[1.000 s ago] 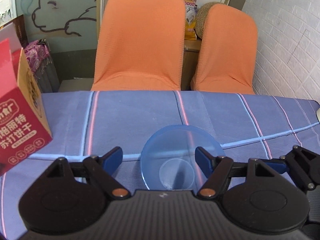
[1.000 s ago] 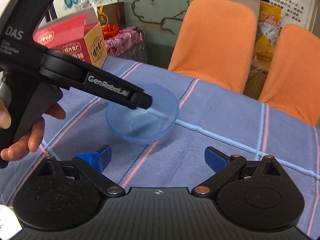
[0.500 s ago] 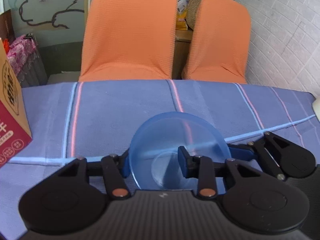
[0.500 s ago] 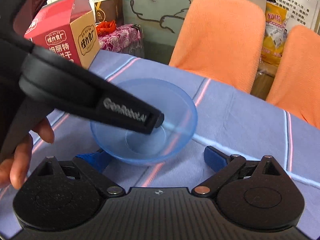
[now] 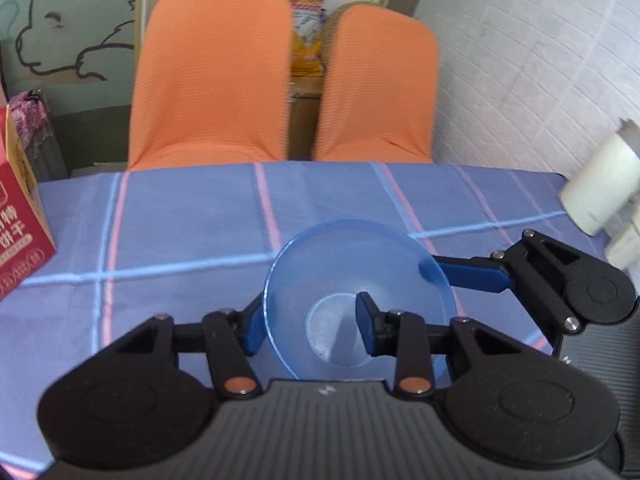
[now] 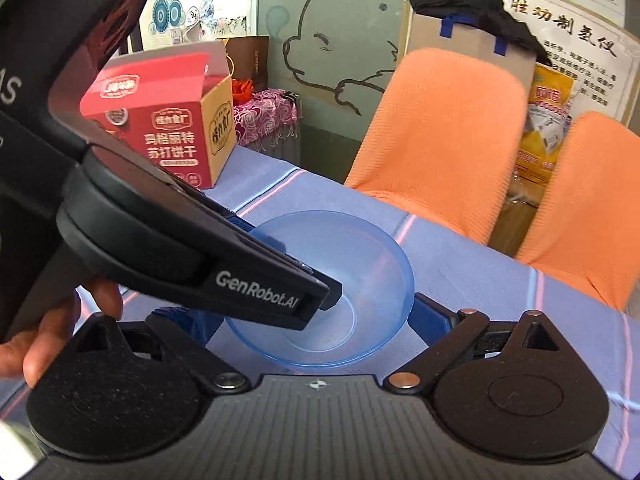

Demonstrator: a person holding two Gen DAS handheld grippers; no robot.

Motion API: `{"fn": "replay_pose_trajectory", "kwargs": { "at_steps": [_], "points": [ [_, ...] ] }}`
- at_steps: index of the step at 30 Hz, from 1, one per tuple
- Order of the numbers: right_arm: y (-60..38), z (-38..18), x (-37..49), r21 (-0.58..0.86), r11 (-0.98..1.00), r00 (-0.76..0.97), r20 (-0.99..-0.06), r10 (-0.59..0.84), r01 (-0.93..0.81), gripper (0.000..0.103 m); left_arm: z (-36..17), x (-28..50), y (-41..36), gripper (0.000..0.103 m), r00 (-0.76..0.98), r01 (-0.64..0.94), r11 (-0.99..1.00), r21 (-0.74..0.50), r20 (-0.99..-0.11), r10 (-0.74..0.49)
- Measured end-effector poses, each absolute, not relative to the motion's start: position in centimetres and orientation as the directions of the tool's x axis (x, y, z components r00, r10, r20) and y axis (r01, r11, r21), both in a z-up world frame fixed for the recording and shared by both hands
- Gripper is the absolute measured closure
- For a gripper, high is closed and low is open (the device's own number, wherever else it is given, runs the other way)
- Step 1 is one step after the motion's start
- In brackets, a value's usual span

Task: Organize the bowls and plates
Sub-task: 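Lower the blue bowl into the white bowl and open the left tool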

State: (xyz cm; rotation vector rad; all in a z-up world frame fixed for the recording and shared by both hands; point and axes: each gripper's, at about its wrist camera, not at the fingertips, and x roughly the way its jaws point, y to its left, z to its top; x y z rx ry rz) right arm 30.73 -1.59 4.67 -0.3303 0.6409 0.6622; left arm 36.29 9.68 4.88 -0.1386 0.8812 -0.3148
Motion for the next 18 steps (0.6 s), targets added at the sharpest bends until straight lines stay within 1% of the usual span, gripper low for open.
{"fn": "replay_pose_trajectory", "kwargs": {
  "at_steps": [4,8,11,16,18],
  "points": [
    [-5.3,6.4,27.2,-0.103,0.762,0.627,-0.644,0.439,-0.639,0.018,5.8,32.0,5.1,0.069,0.561,0.28,0.919,-0.277,-0.73,-0.391],
    [-9.8,7.3,22.6,-0.118,0.796,0.648,-0.656,0.386,-0.593,0.016,5.3,28.4,0.2,0.068,0.492,0.36,0.876,-0.321,-0.733,-0.47],
    [-12.8,7.4,19.2,-0.128,0.822,0.667,-0.659,0.347,-0.555,0.016,4.9,26.0,-3.1,0.068,0.452,0.402,0.852,-0.337,-0.736,-0.504],
    [-16.0,6.7,16.1,-0.133,0.856,0.691,-0.658,0.301,-0.499,0.015,4.6,22.5,-6.6,0.067,0.437,0.456,0.833,-0.315,-0.736,-0.517],
    [-17.0,6.0,15.3,-0.133,0.865,0.695,-0.658,0.288,-0.484,0.015,4.3,21.7,-7.7,0.067,0.435,0.466,0.834,-0.294,-0.745,-0.505]
  ]
}}
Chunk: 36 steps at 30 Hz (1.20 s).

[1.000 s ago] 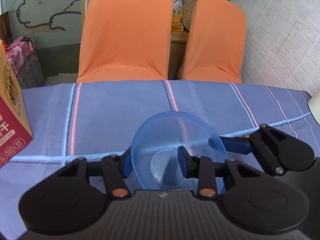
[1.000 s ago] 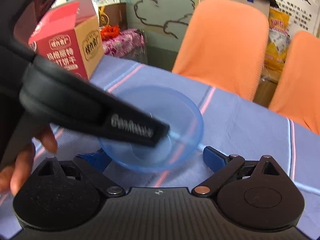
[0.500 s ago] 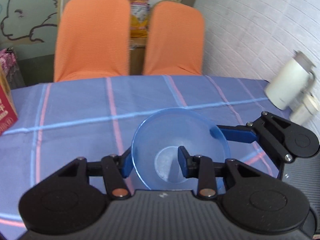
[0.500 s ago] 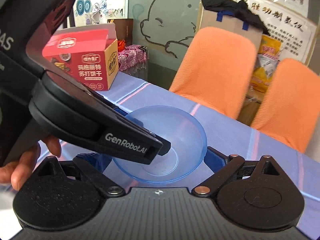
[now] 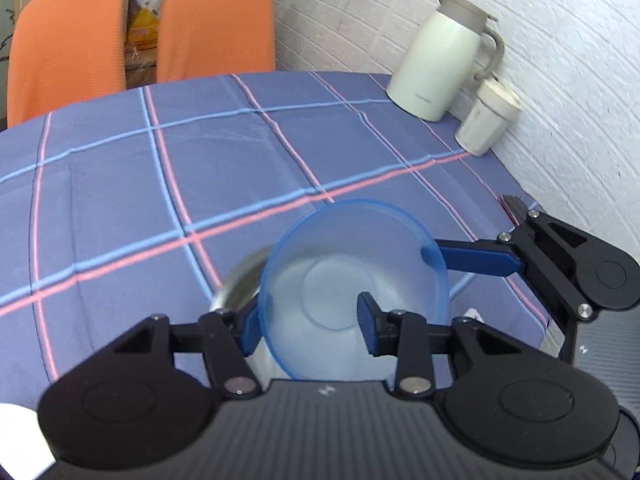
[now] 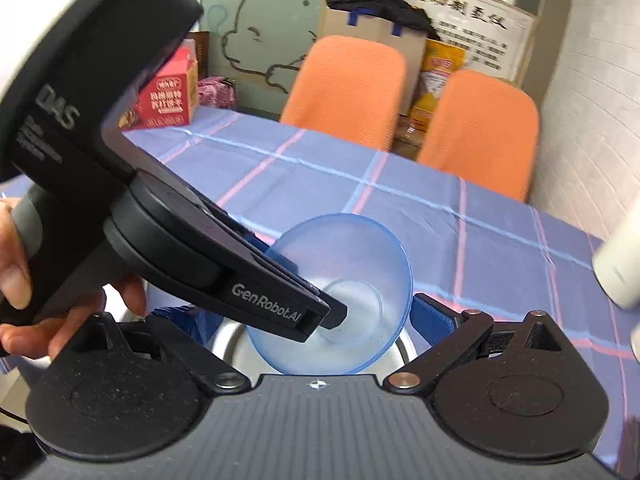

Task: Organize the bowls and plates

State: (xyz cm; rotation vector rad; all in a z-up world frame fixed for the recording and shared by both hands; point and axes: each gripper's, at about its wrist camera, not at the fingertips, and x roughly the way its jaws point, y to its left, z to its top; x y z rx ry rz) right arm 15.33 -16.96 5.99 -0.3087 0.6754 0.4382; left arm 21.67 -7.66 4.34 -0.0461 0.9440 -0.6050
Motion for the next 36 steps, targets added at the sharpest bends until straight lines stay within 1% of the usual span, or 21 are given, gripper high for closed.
{"fn": "replay_pose_trajectory", "kwargs": {
  "at_steps": [7,8,10,11,12,14,16,17,20,21,23,25,27,32,36],
  "points": [
    [-19.5,3.9,15.7,-0.033,0.879,0.664,-0.669,0.334,-0.476,0.017,2.7,20.7,-9.1,0.066,0.447,0.454,0.864,-0.219,-0.783,-0.433],
    [-19.6,3.6,15.8,-0.019,0.878,0.657,-0.672,0.342,-0.478,0.017,2.6,20.9,-9.2,0.064,0.447,0.448,0.868,-0.215,-0.787,-0.425],
    [-19.8,3.2,16.3,-0.007,0.879,0.645,-0.682,0.345,-0.477,0.017,2.5,21.1,-8.9,0.053,0.441,0.439,0.87,-0.226,-0.789,-0.427],
    [-20.0,3.0,16.4,-0.007,0.879,0.642,-0.686,0.343,-0.477,0.017,2.5,21.2,-8.7,0.043,0.439,0.431,0.871,-0.235,-0.789,-0.43],
    [-20.2,2.8,16.5,-0.007,0.881,0.642,-0.688,0.339,-0.473,0.017,2.6,21.3,-8.4,0.04,0.441,0.425,0.873,-0.237,-0.788,-0.429],
    [-20.8,2.6,16.5,0.009,0.888,0.643,-0.686,0.34,-0.46,0.017,2.9,21.1,-7.6,0.04,0.452,0.42,0.873,-0.249,-0.777,-0.439],
    [-21.8,2.5,15.7,0.039,0.897,0.649,-0.676,0.348,-0.44,0.017,3.4,20.9,-6.7,0.036,0.456,0.412,0.865,-0.285,-0.758,-0.467],
    [-22.4,2.5,15.4,0.056,0.902,0.656,-0.668,0.353,-0.428,0.017,3.7,20.7,-6.2,0.032,0.464,0.408,0.865,-0.293,-0.749,-0.473],
    [-24.0,2.5,14.3,0.117,0.919,0.681,-0.637,0.361,-0.377,0.017,4.7,19.8,-5.5,0.029,0.503,0.403,0.869,-0.287,-0.724,-0.472],
    [-24.4,2.5,14.3,0.138,0.922,0.688,-0.628,0.363,-0.361,0.017,5.1,19.4,-5.3,0.026,0.512,0.402,0.866,-0.296,-0.712,-0.481],
    [-24.7,2.4,13.7,0.165,0.93,0.709,-0.608,0.357,-0.328,0.017,5.8,18.6,-4.8,0.025,0.536,0.397,0.859,-0.324,-0.678,-0.504],
    [-24.9,2.4,12.9,0.175,0.935,0.732,-0.585,0.35,-0.308,0.017,6.2,17.8,-4.6,0.025,0.57,0.378,0.864,-0.332,-0.652,-0.5],
    [-25.1,2.4,12.0,0.188,0.942,0.762,-0.553,0.337,-0.28,0.016,6.3,17.1,-4.6,0.024,0.616,0.341,0.892,-0.296,-0.646,-0.45],
    [-24.8,2.3,11.3,0.208,0.947,0.804,-0.503,0.318,-0.244,0.016,5.1,16.7,-5.6,0.024,0.686,0.241,0.96,-0.139,-0.675,-0.27],
    [-25.0,1.9,11.6,0.22,0.949,0.813,-0.495,0.308,-0.226,0.016,3.8,17.2,-5.8,0.024,0.679,0.21,0.972,-0.107,-0.699,-0.224]
  ]
}}
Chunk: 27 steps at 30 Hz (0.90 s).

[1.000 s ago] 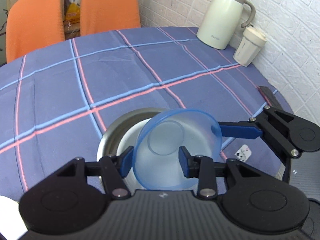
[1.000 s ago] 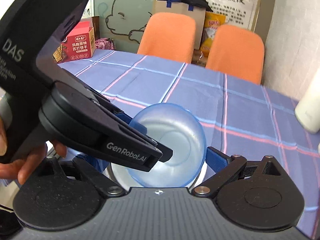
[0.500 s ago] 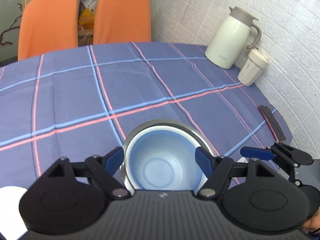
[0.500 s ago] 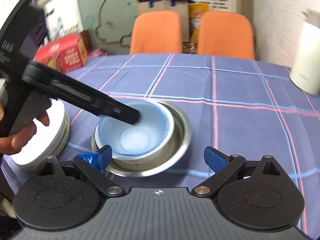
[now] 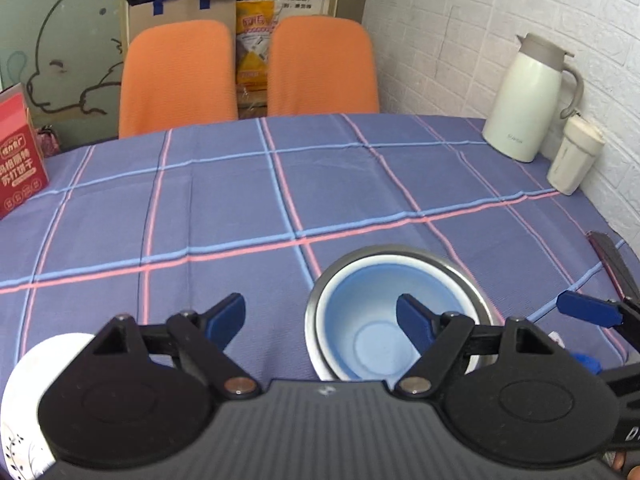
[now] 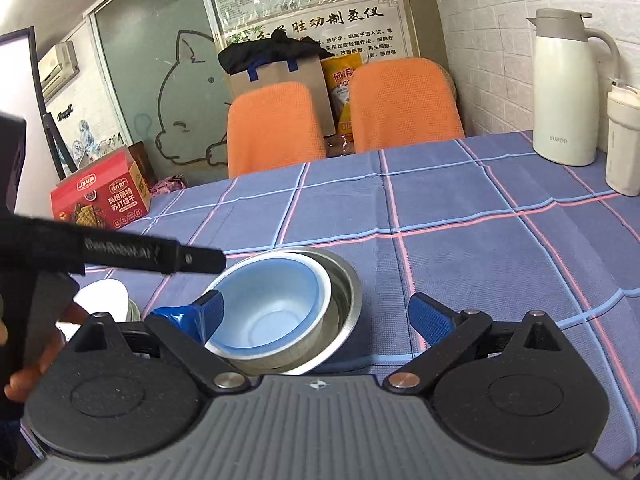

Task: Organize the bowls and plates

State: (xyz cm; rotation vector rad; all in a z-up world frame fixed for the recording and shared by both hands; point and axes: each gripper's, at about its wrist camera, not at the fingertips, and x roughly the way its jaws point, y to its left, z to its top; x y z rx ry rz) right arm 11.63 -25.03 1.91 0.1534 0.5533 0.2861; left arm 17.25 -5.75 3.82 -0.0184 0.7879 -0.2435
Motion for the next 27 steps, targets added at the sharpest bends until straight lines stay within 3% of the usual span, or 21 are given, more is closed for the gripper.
{"fn": "replay_pose_trajectory", "kwargs": {
  "at_steps": [11,12,13,14,27],
  "points": [
    [-25.4,-0.3,14.8,0.257,0.952,0.779,-0.559,0.286,-0.165,0.016,1.8,19.7,-5.6,0.022,0.66,0.147,0.984,-0.097,-0.732,-0.171],
    [-25.1,-0.4,15.1,0.252,0.953,0.775,-0.563,0.288,-0.171,0.016,1.6,19.9,-5.5,0.018,0.655,0.146,0.985,-0.092,-0.737,-0.166],
    [-24.8,-0.5,15.4,0.247,0.952,0.77,-0.567,0.292,-0.18,0.016,1.5,20.1,-5.4,0.004,0.653,0.148,0.985,-0.094,-0.739,-0.169],
    [-24.5,-0.6,15.7,0.241,0.952,0.765,-0.572,0.297,-0.19,0.016,1.4,20.3,-5.2,0.001,0.655,0.152,0.984,-0.098,-0.735,-0.174],
    [-22.5,-2.6,17.5,0.143,0.969,0.718,-0.652,0.244,-0.2,0.016,-1.1,22.4,-6.1,0.001,0.569,0.2,0.975,-0.098,-0.799,-0.197]
  ]
}}
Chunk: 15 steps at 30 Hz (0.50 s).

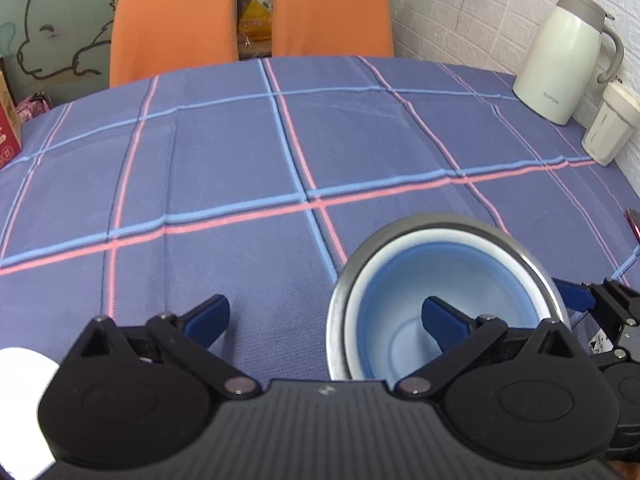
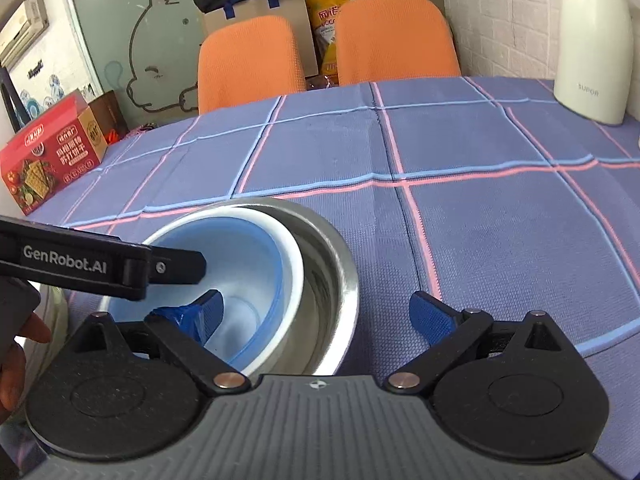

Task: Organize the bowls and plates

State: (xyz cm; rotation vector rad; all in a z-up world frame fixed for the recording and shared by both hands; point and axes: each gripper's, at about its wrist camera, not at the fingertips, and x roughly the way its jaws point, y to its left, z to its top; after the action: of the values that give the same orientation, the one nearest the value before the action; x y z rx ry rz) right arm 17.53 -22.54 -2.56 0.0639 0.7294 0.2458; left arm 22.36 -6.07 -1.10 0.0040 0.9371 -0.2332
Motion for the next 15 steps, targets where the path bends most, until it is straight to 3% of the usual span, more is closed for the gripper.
{"fn": "replay_pose_trajectory", "kwargs": {
  "at_steps": [4,15],
  "points": [
    [-21.7,-2.6,16.7,0.072,0.974,0.72,-0.662,0.208,-0.215,0.016,-2.0,22.2,-6.3,0.003,0.558,0.196,0.975,-0.103,-0.806,-0.197],
    [-21.7,-2.5,15.4,0.152,0.954,0.727,-0.619,0.296,-0.259,0.017,-2.0,21.5,-6.9,0.008,0.575,0.213,0.974,-0.078,-0.796,-0.189]
  ]
}}
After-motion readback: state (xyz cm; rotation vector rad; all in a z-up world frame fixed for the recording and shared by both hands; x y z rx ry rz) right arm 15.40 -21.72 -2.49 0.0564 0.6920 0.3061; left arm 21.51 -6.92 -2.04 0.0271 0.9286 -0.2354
